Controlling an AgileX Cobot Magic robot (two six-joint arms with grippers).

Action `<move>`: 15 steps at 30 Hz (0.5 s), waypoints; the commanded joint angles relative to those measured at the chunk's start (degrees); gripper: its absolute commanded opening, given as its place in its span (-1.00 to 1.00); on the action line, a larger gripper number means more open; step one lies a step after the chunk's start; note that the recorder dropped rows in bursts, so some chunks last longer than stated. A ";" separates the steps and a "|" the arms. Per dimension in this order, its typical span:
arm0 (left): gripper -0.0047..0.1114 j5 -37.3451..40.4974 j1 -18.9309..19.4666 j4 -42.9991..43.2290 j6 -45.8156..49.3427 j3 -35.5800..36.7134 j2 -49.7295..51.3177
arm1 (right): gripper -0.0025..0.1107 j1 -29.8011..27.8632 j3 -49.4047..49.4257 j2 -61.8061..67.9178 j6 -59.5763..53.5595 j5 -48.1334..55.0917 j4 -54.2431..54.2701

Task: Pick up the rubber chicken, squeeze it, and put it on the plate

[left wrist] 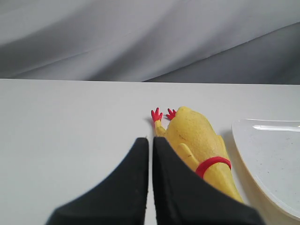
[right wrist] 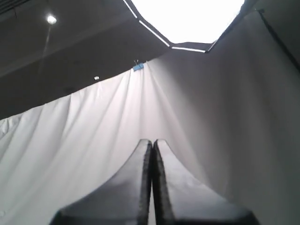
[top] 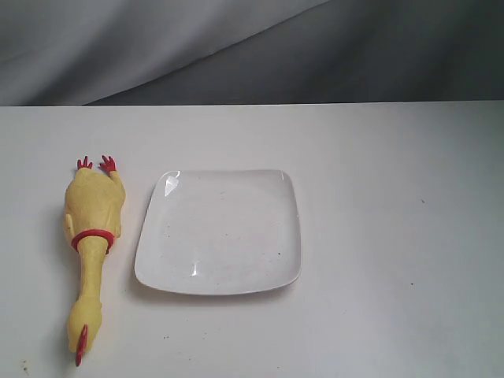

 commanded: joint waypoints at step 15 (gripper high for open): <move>-0.82 0.20 0.06 0.23 -0.01 0.30 -0.23 | -0.96 -0.04 -64.10 56.15 -43.72 71.55 16.84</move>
